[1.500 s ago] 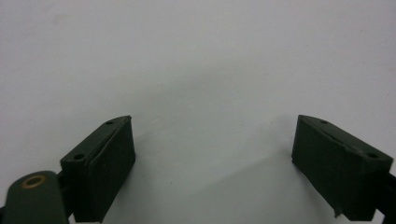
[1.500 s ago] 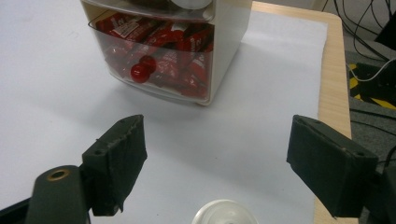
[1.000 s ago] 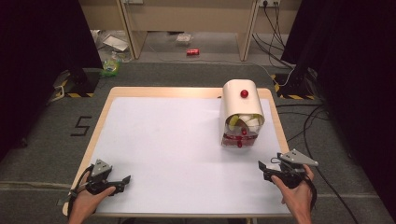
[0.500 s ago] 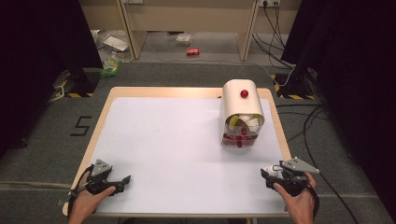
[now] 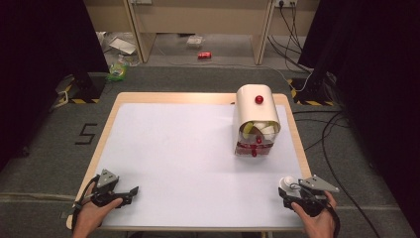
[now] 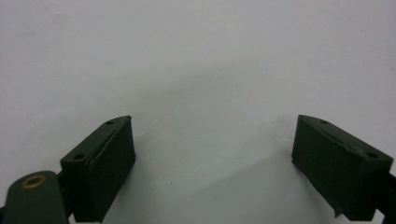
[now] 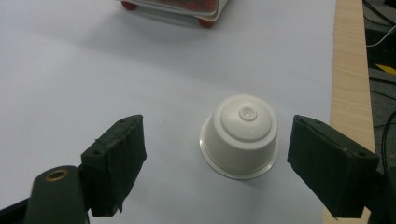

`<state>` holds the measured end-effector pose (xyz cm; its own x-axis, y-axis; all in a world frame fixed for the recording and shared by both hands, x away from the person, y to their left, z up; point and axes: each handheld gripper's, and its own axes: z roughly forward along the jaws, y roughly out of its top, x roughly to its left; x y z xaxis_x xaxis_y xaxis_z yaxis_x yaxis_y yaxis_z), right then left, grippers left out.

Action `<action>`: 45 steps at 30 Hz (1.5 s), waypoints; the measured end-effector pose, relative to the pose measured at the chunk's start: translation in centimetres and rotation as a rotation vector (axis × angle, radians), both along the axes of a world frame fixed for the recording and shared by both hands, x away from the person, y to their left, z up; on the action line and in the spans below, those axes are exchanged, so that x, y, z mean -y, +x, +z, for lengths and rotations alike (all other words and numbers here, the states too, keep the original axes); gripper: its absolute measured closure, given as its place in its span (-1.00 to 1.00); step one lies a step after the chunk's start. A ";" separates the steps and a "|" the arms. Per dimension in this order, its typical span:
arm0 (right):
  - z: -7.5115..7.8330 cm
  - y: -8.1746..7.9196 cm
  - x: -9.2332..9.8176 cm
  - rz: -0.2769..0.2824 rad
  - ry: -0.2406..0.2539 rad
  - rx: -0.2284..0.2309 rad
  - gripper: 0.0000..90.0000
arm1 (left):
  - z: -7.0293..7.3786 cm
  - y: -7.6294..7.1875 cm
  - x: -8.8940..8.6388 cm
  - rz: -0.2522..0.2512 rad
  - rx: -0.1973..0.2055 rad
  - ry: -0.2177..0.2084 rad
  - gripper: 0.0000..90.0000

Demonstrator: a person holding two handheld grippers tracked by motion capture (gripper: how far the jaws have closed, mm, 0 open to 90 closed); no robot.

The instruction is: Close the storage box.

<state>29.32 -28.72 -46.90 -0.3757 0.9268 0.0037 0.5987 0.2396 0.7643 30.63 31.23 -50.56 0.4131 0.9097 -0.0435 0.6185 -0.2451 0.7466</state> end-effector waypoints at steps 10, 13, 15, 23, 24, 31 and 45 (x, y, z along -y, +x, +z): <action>-0.7 -1.1 -0.2 0.012 0.000 -0.020 -0.57 | 0.0 0.0 0.0 0.000 0.001 0.001 -0.73; -0.9 -1.3 -0.3 0.019 -0.006 -0.028 -0.56 | 0.0 0.0 0.0 0.000 0.001 0.001 -0.73; -1.0 -1.5 -0.4 0.020 -0.011 -0.028 -0.56 | 0.0 0.0 0.0 0.000 0.000 0.001 -0.73; -1.3 -2.1 -0.4 0.019 -0.017 -0.046 -0.56 | 0.0 0.0 0.0 0.000 0.001 0.002 -0.73; -1.3 -2.2 -0.3 0.020 -0.021 -0.044 -0.56 | 0.0 0.0 0.0 0.000 0.001 0.002 -0.73; -1.6 -2.9 0.0 0.011 -0.030 -0.055 -0.57 | 0.0 0.0 0.0 0.000 0.001 0.002 -0.73; -2.3 -3.7 0.4 0.004 -0.041 -0.075 -0.59 | 0.0 0.0 0.0 0.000 0.000 0.003 -0.73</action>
<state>25.64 -29.15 -49.18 -0.3797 0.9251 -0.0059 0.6529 0.2725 0.7068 30.61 31.21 -50.55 0.4128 0.9099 -0.0408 0.6182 -0.2470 0.7462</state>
